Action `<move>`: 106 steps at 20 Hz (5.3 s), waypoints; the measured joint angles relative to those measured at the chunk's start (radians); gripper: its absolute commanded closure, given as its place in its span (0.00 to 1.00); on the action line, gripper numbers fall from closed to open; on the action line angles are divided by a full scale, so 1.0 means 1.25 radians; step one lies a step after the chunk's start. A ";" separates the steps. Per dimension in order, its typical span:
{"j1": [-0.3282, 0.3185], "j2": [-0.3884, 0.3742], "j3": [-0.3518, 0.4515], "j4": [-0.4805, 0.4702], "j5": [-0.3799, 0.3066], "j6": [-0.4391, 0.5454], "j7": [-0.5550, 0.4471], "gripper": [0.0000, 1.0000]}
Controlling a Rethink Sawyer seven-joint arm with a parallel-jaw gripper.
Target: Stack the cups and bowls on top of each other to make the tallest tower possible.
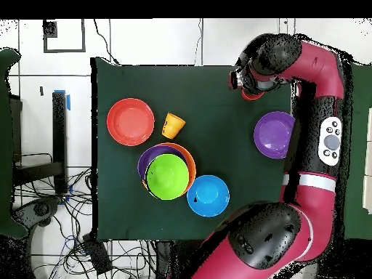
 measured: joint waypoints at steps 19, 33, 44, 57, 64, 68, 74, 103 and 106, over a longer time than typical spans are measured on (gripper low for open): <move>-0.012 0.007 0.000 -0.029 -0.013 0.000 -0.096 0.00; -0.024 0.054 -0.002 -0.029 -0.020 -0.015 -0.117 0.00; -0.025 0.083 -0.030 -0.029 -0.025 -0.098 -0.119 0.00; -0.043 0.090 -0.048 0.006 -0.028 -0.152 -0.144 0.00; -0.061 0.089 -0.051 0.029 -0.029 -0.185 -0.146 0.00; -0.070 0.080 -0.051 0.046 -0.028 -0.202 -0.146 1.00; -0.074 0.070 -0.054 0.052 -0.030 -0.223 -0.146 1.00; -0.129 -0.095 -0.077 0.384 -0.011 -0.362 -0.146 1.00; -0.137 -0.137 -0.079 0.444 0.001 -0.370 -0.146 1.00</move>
